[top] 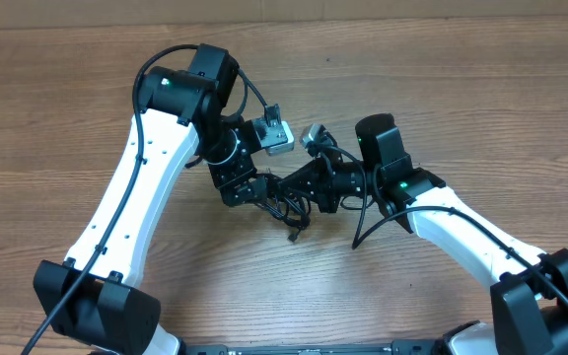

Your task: Untangle cables

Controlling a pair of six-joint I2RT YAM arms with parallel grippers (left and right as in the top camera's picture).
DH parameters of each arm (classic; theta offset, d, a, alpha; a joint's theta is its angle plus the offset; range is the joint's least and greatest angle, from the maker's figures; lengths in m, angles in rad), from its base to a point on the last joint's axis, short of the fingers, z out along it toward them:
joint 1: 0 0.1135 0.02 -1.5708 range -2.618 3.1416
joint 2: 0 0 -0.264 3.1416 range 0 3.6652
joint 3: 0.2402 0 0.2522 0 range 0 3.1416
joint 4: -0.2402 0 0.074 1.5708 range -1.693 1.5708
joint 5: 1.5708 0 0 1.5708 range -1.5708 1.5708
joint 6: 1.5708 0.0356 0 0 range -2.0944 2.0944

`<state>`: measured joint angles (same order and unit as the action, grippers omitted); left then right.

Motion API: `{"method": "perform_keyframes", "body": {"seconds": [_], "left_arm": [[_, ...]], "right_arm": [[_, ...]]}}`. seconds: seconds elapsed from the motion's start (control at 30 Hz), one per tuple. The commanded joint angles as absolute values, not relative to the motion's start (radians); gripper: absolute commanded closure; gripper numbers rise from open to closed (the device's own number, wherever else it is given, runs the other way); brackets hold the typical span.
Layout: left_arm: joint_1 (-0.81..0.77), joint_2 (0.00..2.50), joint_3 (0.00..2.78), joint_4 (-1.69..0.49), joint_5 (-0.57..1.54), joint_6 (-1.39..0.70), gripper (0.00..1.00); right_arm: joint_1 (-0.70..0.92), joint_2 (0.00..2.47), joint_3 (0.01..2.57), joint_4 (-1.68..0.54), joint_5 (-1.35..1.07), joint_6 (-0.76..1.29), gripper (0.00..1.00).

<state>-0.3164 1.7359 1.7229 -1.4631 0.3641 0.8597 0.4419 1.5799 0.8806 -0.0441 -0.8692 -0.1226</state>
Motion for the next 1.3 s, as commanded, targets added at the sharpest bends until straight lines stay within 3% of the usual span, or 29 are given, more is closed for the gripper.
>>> {"method": "perform_keyframes", "body": {"seconds": [0.0,0.43,0.87,1.1,1.27], "left_arm": [[-0.32,1.732,1.747,-1.46,0.385,0.782,0.0],[-0.32,1.732,1.743,-1.346,0.322,0.162,0.0],[-0.321,1.732,1.741,-1.29,0.321,-0.207,0.0],[-0.304,1.732,1.741,-1.247,0.192,-0.559,0.0],[-0.273,1.732,1.741,-1.229,0.173,-0.697,0.0]], "right_arm": [[0.44,1.573,0.883,-0.034,-0.859,-0.099,0.96],[0.363,1.573,0.883,-0.027,-0.786,0.107,0.96],[0.356,1.573,0.883,0.042,-0.816,0.14,0.96],[0.356,1.573,0.883,0.141,-0.862,0.187,0.96],[0.355,1.573,0.883,0.212,-0.919,0.187,0.96]]}}
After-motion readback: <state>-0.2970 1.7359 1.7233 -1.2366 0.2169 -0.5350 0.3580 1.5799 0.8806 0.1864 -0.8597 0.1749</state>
